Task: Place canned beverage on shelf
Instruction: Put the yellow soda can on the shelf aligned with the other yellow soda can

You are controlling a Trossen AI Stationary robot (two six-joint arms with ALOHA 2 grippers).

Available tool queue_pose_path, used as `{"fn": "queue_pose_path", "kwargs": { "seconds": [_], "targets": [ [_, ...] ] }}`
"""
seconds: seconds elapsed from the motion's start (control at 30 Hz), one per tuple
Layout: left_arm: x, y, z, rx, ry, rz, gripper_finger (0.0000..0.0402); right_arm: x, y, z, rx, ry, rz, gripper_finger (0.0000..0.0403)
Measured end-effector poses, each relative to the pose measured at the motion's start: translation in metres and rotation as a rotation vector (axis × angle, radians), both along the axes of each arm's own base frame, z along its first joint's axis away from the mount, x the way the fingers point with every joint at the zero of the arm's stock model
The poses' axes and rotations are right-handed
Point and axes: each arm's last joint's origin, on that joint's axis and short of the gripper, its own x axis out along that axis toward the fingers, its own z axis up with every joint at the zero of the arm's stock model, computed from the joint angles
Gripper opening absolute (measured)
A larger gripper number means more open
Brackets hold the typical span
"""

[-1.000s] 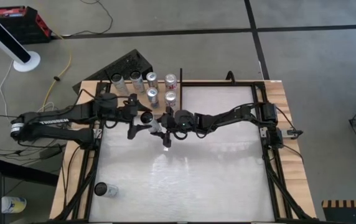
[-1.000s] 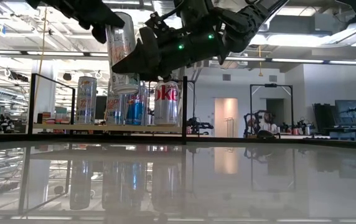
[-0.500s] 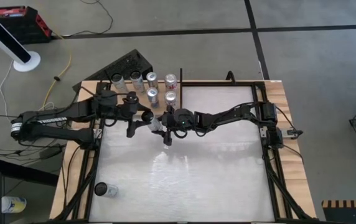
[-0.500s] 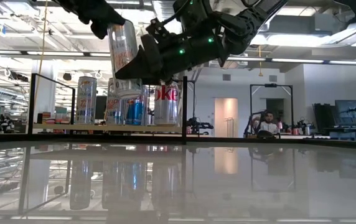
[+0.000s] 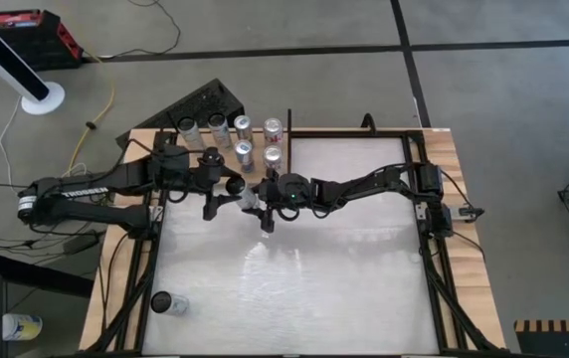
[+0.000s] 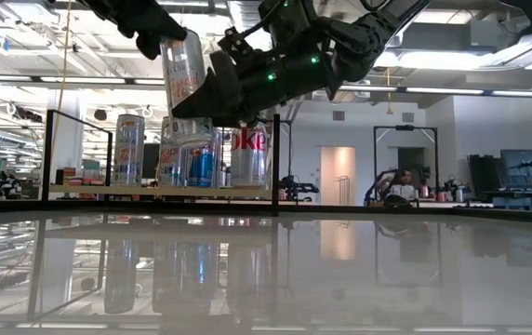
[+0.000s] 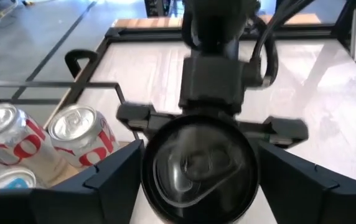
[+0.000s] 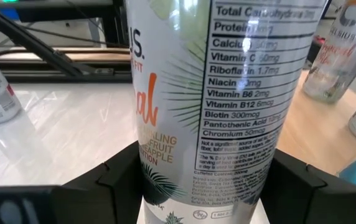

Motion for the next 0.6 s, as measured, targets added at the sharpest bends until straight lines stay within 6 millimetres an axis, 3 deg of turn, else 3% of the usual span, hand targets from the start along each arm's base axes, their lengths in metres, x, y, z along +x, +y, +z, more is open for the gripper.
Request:
{"fn": "queue_pose_path", "kwargs": {
  "seconds": [0.3, 0.47, 0.6],
  "targets": [
    [0.0033, 0.0011, -0.0046, 0.007, 0.026, 0.006, 0.0311, 0.0003, 0.0002, 0.0012, -0.001, -0.006, 0.001, 0.0272],
    [0.0034, 0.0011, -0.0033, 0.015, 0.017, 0.004, 0.0311, 0.0001, 0.0002, 0.0006, -0.001, 0.001, 0.001, 0.0272],
    [0.0035, 0.0011, -0.0028, 0.04, 0.016, -0.006, 0.0284, 0.0002, 0.0, 0.0005, -0.002, 0.001, 0.001, 0.0272]
  ]
}}
